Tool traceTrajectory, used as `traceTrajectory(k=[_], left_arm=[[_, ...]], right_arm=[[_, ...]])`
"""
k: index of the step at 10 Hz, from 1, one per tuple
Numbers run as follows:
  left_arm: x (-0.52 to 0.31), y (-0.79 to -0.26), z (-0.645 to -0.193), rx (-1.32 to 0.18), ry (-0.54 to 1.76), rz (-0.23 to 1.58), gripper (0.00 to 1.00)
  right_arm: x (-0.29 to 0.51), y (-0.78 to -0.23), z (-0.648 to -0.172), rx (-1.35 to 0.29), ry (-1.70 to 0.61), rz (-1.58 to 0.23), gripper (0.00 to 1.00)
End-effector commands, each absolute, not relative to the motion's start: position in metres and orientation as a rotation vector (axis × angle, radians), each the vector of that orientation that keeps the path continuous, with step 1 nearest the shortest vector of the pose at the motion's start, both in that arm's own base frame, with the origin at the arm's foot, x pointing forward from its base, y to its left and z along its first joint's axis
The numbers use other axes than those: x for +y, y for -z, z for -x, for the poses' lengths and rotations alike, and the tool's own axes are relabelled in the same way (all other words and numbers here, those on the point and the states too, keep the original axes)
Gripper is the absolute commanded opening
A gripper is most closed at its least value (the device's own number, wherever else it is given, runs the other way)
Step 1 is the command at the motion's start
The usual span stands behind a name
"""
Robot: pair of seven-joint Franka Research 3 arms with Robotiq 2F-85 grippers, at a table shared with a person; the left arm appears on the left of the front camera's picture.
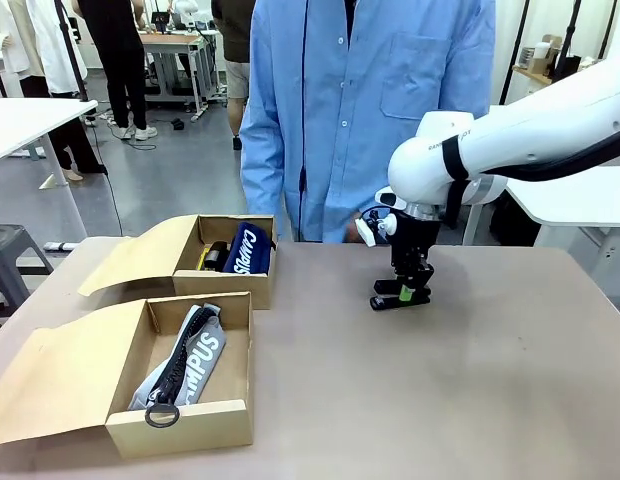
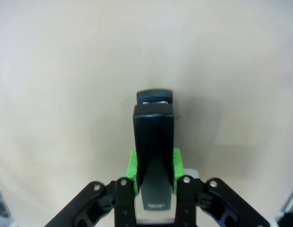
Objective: Place items inside the box.
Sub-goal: Pick up a Pencil pouch or Stapler and place it inside the Mailer Box closest to the robot.
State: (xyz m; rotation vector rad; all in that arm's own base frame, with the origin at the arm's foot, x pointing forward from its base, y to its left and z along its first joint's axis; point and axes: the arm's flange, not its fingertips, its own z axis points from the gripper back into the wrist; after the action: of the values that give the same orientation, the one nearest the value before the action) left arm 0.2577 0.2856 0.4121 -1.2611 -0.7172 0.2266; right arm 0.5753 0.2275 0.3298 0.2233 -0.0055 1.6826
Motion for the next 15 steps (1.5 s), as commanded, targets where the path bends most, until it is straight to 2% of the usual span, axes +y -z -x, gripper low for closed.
traceTrajectory(k=[1,2,4,7,8,9,10,11,12,13,15], left_arm=[[0.284,-0.414,-0.258,-0.746,-0.211,1.271,1.00],[0.284,-0.414,-0.258,-0.746,-0.211,1.271,1.00],[0.284,-0.414,-0.258,-0.746,-0.211,1.271,1.00],[0.284,-0.414,-0.258,-0.746,-0.211,1.271,1.00],[0.284,-0.414,-0.258,-0.746,-0.211,1.271,1.00],[0.284,-0.414,-0.258,-0.746,-0.211,1.271,1.00],[0.284,-0.414,-0.258,-0.746,-0.211,1.271,1.00],[0.284,-0.414,-0.258,-0.746,-0.211,1.271,1.00],[0.284,-0.414,-0.258,-0.746,-0.211,1.271,1.00],[0.284,-0.414,-0.258,-0.746,-0.211,1.271,1.00],[0.284,-0.414,-0.258,-0.746,-0.211,1.271,1.00]], right_arm=[[0.209,-0.380,-0.534,-0.069,-1.395,-0.244,0.00],[0.192,-0.403,-0.505,-0.094,-1.281,-0.252,0.00],[0.161,-0.428,-0.440,-0.008,-0.993,-0.278,0.00],[0.113,-0.441,-0.361,-0.130,-0.722,-0.350,0.00],[0.108,-0.437,-0.351,-0.124,-0.652,-0.361,0.00],[0.115,-0.424,-0.369,-0.006,-0.740,-0.317,0.00],[0.101,-0.438,-0.358,-0.081,-0.732,-0.357,0.00],[0.101,-0.438,-0.358,-0.081,-0.732,-0.357,0.00],[0.099,-0.432,-0.350,-0.063,-0.717,-0.353,0.32],[0.113,-0.415,-0.377,-0.037,-0.687,-0.579,0.32],[0.157,-0.430,-0.373,-0.105,-0.613,-0.604,0.32]])
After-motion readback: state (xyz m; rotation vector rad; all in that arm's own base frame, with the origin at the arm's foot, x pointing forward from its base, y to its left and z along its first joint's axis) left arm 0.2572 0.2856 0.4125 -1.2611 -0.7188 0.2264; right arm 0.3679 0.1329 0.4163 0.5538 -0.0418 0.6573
